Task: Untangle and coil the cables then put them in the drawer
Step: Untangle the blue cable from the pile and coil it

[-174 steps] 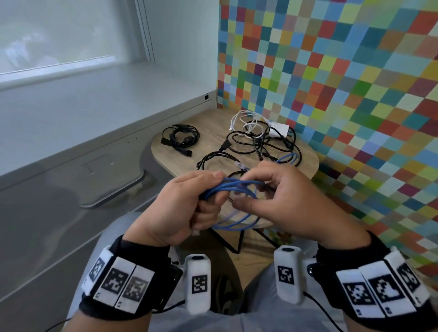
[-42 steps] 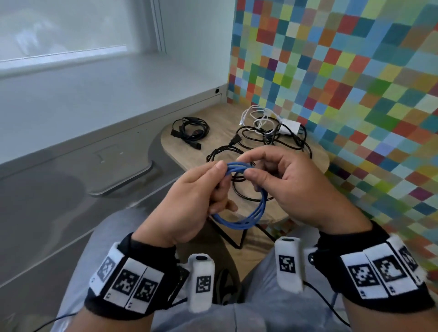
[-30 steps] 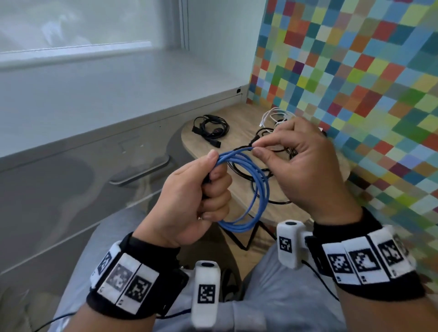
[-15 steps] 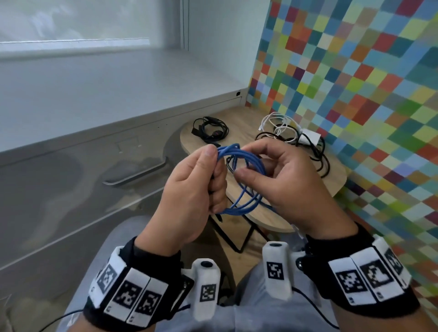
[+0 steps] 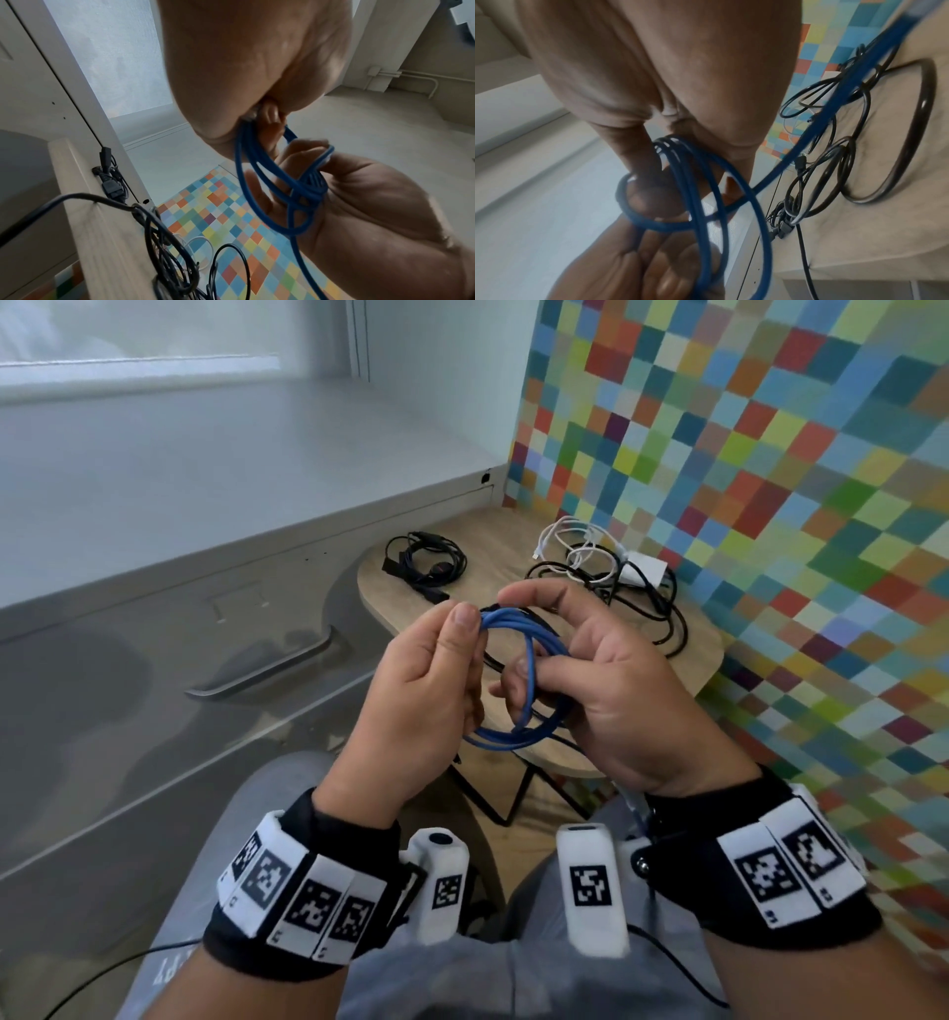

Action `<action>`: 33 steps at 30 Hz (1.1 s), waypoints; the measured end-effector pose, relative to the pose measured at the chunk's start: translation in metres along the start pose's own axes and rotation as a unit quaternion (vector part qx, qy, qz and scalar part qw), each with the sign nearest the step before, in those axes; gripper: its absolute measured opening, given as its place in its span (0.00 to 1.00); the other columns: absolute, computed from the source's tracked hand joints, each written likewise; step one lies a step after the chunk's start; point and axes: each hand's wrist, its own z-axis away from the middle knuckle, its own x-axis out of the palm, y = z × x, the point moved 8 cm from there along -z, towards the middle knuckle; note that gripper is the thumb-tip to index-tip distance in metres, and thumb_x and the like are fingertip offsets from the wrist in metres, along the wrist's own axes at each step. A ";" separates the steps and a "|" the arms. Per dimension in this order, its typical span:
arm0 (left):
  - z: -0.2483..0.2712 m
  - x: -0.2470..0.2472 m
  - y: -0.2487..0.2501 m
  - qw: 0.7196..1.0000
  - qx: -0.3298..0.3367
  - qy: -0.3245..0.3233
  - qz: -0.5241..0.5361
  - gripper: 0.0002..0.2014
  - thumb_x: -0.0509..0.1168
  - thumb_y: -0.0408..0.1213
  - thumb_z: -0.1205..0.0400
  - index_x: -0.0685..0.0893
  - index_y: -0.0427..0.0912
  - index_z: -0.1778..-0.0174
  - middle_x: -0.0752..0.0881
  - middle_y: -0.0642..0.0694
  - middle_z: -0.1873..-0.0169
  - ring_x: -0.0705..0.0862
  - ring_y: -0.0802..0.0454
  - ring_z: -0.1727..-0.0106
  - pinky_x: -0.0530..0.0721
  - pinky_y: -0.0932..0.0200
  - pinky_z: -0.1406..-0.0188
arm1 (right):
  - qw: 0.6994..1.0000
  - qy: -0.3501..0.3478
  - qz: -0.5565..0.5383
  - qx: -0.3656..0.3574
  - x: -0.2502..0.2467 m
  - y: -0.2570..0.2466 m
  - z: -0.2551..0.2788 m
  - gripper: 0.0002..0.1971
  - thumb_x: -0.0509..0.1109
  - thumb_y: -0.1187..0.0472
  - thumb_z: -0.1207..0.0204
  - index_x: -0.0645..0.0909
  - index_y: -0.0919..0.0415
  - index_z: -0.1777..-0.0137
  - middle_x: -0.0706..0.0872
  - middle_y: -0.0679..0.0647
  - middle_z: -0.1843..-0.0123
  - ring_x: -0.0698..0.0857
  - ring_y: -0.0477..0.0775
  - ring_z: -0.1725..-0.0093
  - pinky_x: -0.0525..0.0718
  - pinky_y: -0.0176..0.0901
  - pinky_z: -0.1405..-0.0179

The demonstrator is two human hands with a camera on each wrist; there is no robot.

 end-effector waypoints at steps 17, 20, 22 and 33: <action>-0.006 0.018 -0.002 0.999 0.006 0.004 -0.045 0.18 0.51 0.48 0.07 0.76 0.49 0.61 0.85 0.52 0.70 0.74 0.53 0.76 0.71 0.59 0.81 | 0.953 0.148 0.248 -0.095 -0.037 -0.020 0.023 0.25 0.91 0.56 0.37 0.77 0.48 0.52 0.80 0.46 0.55 0.82 0.56 0.60 0.87 0.47 0.59; -0.010 0.014 -0.006 0.997 0.009 0.029 -0.067 0.20 0.50 0.46 0.05 0.74 0.48 0.62 0.83 0.50 0.72 0.73 0.53 0.78 0.71 0.59 0.81 | 0.945 0.164 0.253 -0.125 -0.041 -0.022 0.026 0.17 0.87 0.55 0.30 0.79 0.53 0.63 0.78 0.46 0.68 0.74 0.46 0.69 0.76 0.42 0.69; -0.012 0.015 -0.004 0.996 0.033 0.033 -0.080 0.20 0.51 0.50 0.07 0.75 0.56 0.66 0.81 0.50 0.72 0.71 0.53 0.78 0.70 0.57 0.79 | 0.952 0.166 0.233 -0.110 -0.043 -0.020 0.027 0.13 0.84 0.56 0.25 0.85 0.58 0.65 0.82 0.51 0.72 0.77 0.43 0.71 0.78 0.40 0.71; -0.014 0.024 -0.005 0.982 0.094 0.095 -0.130 0.18 0.52 0.54 0.10 0.72 0.58 0.65 0.78 0.51 0.72 0.74 0.51 0.71 0.72 0.48 0.70 | 0.981 0.092 0.160 0.056 -0.053 0.002 0.031 0.14 0.66 0.58 0.09 0.93 0.57 0.49 0.94 0.51 0.53 0.92 0.53 0.47 0.91 0.49 0.39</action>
